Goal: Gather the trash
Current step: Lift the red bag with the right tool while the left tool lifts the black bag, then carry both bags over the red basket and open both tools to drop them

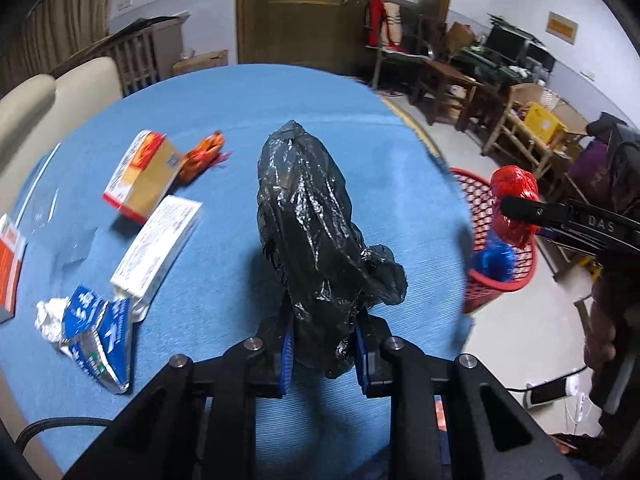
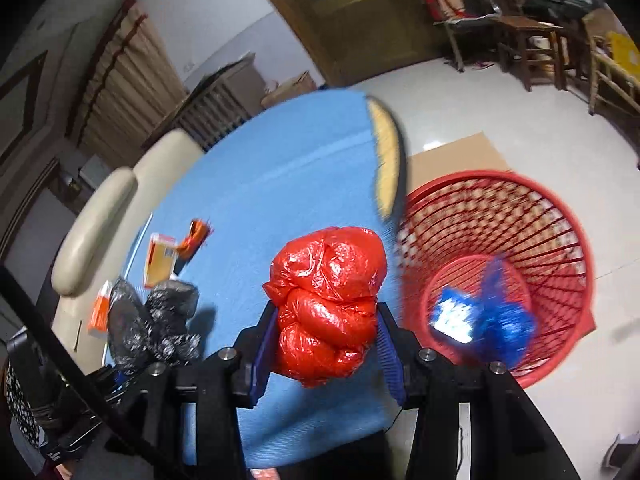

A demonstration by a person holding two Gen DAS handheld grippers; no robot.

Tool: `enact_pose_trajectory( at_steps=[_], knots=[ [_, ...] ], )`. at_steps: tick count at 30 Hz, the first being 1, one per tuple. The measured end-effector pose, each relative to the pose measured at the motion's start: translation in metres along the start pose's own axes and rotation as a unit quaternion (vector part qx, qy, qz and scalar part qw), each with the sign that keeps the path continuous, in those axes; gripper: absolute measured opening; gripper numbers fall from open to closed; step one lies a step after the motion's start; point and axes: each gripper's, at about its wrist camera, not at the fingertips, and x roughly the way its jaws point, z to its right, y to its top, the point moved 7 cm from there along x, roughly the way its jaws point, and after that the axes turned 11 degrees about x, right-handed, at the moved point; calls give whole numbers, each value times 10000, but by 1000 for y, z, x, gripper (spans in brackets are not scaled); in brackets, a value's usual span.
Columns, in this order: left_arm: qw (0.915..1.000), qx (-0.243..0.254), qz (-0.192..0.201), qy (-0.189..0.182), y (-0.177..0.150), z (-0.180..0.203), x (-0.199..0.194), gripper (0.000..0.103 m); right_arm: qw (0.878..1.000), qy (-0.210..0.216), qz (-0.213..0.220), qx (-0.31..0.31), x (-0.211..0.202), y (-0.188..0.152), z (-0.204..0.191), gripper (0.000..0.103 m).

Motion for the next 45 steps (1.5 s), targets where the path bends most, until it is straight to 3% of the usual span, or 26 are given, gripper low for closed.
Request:
enact_pose_trajectory(
  at_steps=[6,21,33,39,45],
  knots=[
    [9991,368,85,-185,24,34,-2,26,9985,-138,360,388,-27,19,40,49],
    [9903,1327,193,363,84,99,9,26,9956,-149,649,652,-51,31,80,49],
    [9850,1678,-5,404,99,130,43,26,9927,-179,628,1017,-50,32,108,49],
    [9839,1774,-125,175,103,143,59,27,9910,-181,617,1172,-46,34,117,50],
    [9847,1659,-268,-452,107,156,75,35,9871,-244,629,1449,-42,40,133,53]
  ],
)
